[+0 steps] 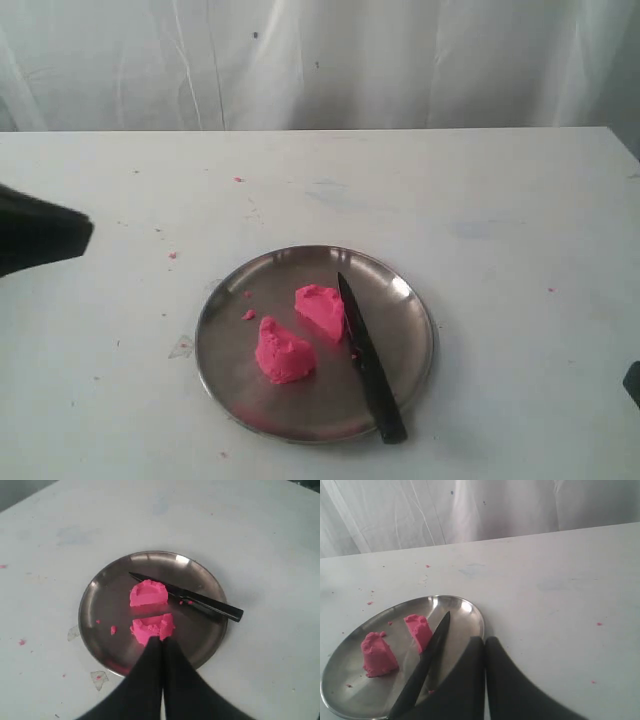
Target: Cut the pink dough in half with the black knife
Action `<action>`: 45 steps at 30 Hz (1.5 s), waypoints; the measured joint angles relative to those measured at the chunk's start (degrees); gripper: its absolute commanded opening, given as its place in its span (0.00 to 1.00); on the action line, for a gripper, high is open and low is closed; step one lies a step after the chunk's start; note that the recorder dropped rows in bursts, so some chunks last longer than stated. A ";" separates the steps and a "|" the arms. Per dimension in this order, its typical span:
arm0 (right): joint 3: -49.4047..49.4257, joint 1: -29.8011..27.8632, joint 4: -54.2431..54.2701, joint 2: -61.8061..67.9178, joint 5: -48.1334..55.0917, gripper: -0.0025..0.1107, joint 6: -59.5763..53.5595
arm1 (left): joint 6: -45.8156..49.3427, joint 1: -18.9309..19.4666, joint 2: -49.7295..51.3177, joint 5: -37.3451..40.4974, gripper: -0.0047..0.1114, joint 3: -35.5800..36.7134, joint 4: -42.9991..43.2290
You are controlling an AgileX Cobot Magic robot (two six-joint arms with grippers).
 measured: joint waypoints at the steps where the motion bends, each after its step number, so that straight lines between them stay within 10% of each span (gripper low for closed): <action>1: 0.00 0.00 0.00 0.00 0.00 0.02 0.00 | 0.00 0.00 -3.47 0.00 0.04 1.71 0.00; 12: 0.00 0.00 0.19 0.00 0.00 0.02 0.00 | -9.05 1.75 -30.23 -17.39 0.04 27.85 0.15; 24: 0.00 0.00 0.19 0.00 0.00 0.02 0.00 | -38.20 1.75 -36.57 -39.45 0.04 43.64 23.92; 45: 0.00 0.00 0.19 0.00 0.00 0.02 0.00 | -39.01 1.87 -41.96 -30.36 0.04 44.54 24.14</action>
